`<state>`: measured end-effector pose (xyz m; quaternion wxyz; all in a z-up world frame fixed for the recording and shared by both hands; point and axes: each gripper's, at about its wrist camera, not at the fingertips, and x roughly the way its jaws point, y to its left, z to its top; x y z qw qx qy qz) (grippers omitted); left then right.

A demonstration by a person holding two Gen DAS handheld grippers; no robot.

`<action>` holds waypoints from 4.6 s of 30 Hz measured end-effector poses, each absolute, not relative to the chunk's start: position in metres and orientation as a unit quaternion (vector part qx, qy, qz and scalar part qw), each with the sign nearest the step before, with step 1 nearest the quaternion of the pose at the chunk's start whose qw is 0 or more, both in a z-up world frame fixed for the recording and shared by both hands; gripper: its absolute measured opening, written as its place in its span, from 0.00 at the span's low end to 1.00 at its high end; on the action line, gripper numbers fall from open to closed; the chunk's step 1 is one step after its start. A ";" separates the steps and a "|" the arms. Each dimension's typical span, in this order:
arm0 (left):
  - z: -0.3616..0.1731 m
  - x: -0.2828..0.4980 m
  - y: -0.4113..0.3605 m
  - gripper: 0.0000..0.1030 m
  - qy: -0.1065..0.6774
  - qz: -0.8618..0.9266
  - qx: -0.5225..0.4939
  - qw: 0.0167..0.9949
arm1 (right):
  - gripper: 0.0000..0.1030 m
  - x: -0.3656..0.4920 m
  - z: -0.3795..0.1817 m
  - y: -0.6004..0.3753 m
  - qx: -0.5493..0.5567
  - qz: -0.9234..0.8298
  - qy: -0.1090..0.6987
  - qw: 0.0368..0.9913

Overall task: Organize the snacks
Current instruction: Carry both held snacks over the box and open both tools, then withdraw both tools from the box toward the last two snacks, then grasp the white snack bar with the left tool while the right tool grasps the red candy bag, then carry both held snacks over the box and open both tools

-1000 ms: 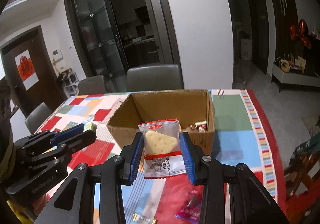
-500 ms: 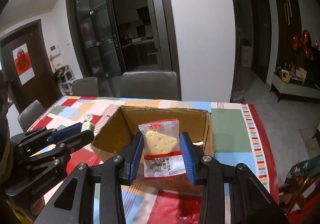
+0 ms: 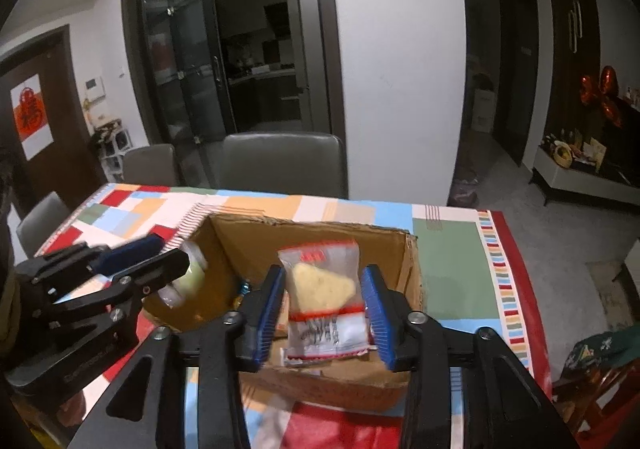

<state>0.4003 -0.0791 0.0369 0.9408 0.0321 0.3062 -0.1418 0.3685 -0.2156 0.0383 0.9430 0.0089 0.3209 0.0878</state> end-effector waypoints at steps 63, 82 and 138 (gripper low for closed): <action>-0.132 0.221 -0.106 0.47 0.406 -0.274 0.128 0.862 | 0.61 0.200 -0.114 -0.237 0.058 0.031 0.448 0.892; -0.140 0.234 -0.115 0.23 0.410 -0.294 0.113 0.856 | 0.61 0.204 -0.125 -0.240 0.081 0.029 0.458 0.885; -0.053 0.268 -0.096 0.19 0.357 -0.208 -0.022 0.911 | 0.37 0.233 -0.069 -0.247 0.097 0.023 0.397 0.913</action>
